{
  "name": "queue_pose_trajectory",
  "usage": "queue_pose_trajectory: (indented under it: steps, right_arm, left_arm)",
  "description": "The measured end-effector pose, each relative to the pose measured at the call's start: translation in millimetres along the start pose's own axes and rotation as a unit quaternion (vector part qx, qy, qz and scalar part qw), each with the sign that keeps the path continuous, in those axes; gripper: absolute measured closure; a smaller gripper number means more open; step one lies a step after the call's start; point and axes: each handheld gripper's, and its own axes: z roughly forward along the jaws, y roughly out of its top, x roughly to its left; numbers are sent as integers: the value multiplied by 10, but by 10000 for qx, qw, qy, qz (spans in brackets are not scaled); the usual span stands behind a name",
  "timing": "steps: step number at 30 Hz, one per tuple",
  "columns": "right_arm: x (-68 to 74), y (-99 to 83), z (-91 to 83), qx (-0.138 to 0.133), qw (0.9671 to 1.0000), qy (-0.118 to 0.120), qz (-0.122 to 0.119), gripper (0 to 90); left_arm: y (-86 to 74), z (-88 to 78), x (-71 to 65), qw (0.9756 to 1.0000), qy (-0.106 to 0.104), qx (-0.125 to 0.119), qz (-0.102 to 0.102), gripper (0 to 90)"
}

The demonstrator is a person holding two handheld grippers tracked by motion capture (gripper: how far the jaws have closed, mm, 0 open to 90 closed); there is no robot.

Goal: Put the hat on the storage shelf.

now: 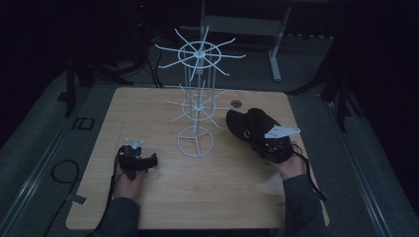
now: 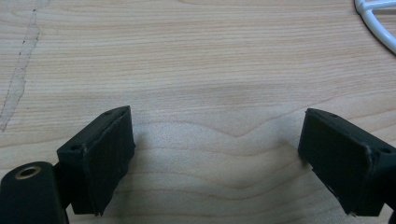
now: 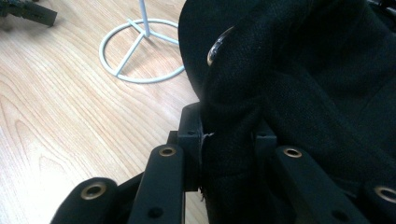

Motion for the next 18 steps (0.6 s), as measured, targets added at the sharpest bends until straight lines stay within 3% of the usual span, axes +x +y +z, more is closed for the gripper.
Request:
queue_pose_trajectory:
  steps: [7, 18]
  right_arm:
    - [-42, 143, 58, -1, 9999, -125, 11, 731]
    - [-374, 416, 150, -239, 9984, -260, 447, 730]
  left_arm:
    - [0, 0, 0, 10000, 1, 1, 0, 115]
    - [0, 2, -4, 10000, 2, -19, -30, 115]
